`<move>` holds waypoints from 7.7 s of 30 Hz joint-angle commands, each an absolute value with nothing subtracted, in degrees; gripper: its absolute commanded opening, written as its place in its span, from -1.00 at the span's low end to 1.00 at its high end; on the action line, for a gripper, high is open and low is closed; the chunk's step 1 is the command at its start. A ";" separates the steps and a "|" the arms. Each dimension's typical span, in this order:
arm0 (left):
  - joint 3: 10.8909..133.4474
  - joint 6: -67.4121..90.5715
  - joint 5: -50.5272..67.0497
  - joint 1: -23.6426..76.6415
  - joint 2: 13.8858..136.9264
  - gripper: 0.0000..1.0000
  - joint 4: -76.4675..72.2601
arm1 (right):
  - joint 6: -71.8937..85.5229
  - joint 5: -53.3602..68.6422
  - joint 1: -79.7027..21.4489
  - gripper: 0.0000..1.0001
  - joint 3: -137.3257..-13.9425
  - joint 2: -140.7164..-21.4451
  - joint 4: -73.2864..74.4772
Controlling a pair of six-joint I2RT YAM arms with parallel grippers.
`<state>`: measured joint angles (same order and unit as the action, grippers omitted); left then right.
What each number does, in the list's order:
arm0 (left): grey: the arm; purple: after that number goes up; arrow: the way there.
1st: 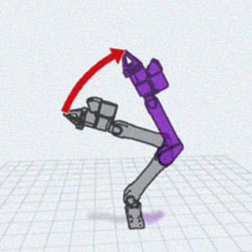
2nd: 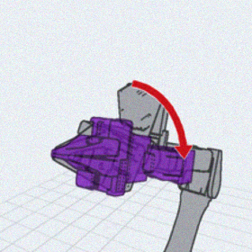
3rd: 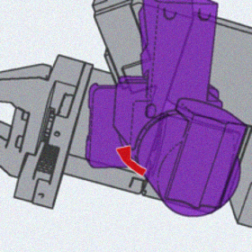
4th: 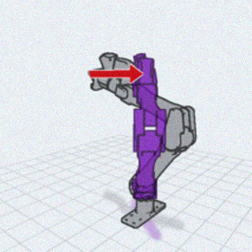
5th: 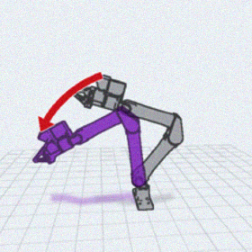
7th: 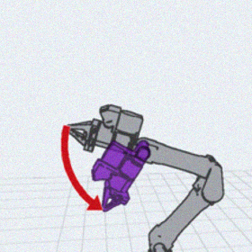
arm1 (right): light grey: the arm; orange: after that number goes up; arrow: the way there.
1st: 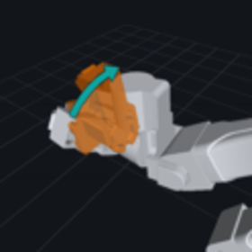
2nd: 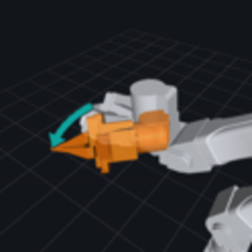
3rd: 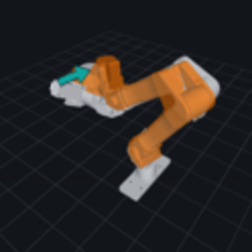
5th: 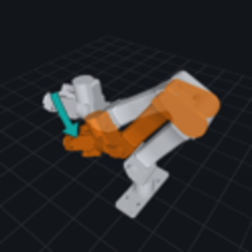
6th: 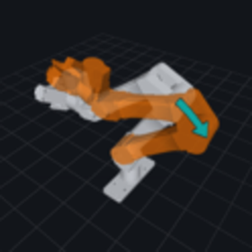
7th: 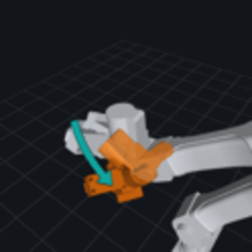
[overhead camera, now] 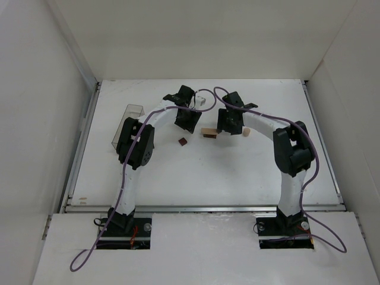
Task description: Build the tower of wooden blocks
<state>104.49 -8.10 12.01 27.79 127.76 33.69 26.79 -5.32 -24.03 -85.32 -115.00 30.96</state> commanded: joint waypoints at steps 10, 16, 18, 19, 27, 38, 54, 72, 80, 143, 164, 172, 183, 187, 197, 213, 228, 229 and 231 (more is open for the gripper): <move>105.29 -9.67 11.95 27.86 126.21 -0.12 34.80 | 26.19 -7.12 -22.59 0.35 -81.47 -108.63 29.97; 108.54 -11.60 14.59 30.32 126.74 -0.12 37.35 | 26.19 -6.59 -22.06 0.35 -81.47 -108.63 29.97; 107.94 -11.60 14.59 30.32 127.35 -0.12 37.35 | 26.19 -6.06 -22.06 0.35 -81.47 -109.16 29.97; 107.93 -11.60 15.11 30.32 127.35 -0.12 37.35 | 26.19 -6.06 -22.06 0.35 -81.47 -109.16 29.97; 109.69 -11.60 15.12 31.46 129.63 -0.10 37.88 | 26.19 -6.06 -22.06 0.35 -80.95 -109.16 29.97; 110.30 -11.60 12.74 31.46 129.64 -0.10 37.88 | 26.19 -6.06 -22.06 0.35 -80.95 -108.63 29.44; 109.78 -11.08 8.34 30.15 127.88 -0.10 35.07 | 26.19 -6.06 -21.53 0.35 -80.95 -108.63 29.44; 110.92 -11.07 11.86 31.20 129.46 -0.10 34.54 | 26.19 -5.45 -21.53 0.35 -80.95 -108.63 29.44; 110.92 -11.07 12.92 31.20 129.46 -0.10 34.54 | 26.19 -5.45 -21.53 0.35 -80.95 -108.63 29.44; 98.70 -22.85 18.89 26.46 121.03 0.18 45.79 | 23.91 -5.98 -21.01 0.35 -76.90 -102.49 29.44; 93.43 -28.75 21.53 26.98 118.56 0.07 43.96 | 23.38 -5.98 -21.01 0.35 -75.33 -101.43 28.92; 90.36 -26.20 19.42 27.60 119.09 -0.29 39.55 | 23.38 -6.50 -21.01 0.35 -75.32 -100.81 28.92; 89.82 -25.14 20.47 28.12 118.56 -1.00 38.41 | 23.38 -6.50 -21.01 0.35 -74.27 -99.76 28.92; 90.35 -26.97 17.76 28.12 117.96 -0.37 38.41 | 23.38 -6.50 -21.01 0.35 -74.27 -99.23 28.92; 88.68 -46.57 18.18 26.46 112.15 -0.06 32.96 | 23.38 -6.50 -21.01 0.35 -73.21 -98.18 28.92; 83.58 -6.25 18.11 27.07 113.12 0.34 28.22 | 24.43 -7.82 -20.48 0.35 -70.22 -95.27 28.92; 84.72 -0.09 5.10 32.61 116.71 0.29 25.22 | 24.43 -8.88 -20.48 0.35 -68.64 -94.66 28.39; 84.73 -0.09 4.58 33.13 116.72 0.26 25.22 | 24.43 -8.88 -20.48 0.35 -68.64 -94.66 28.39; 85.86 -0.09 3.70 33.13 117.42 0.20 25.22 | 24.43 -8.88 -20.48 0.35 -68.64 -94.66 28.39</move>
<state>84.16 -1.52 6.70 33.19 116.51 25.45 24.01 -7.79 -20.91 -68.45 -97.08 30.24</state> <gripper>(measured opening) 0.609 0.675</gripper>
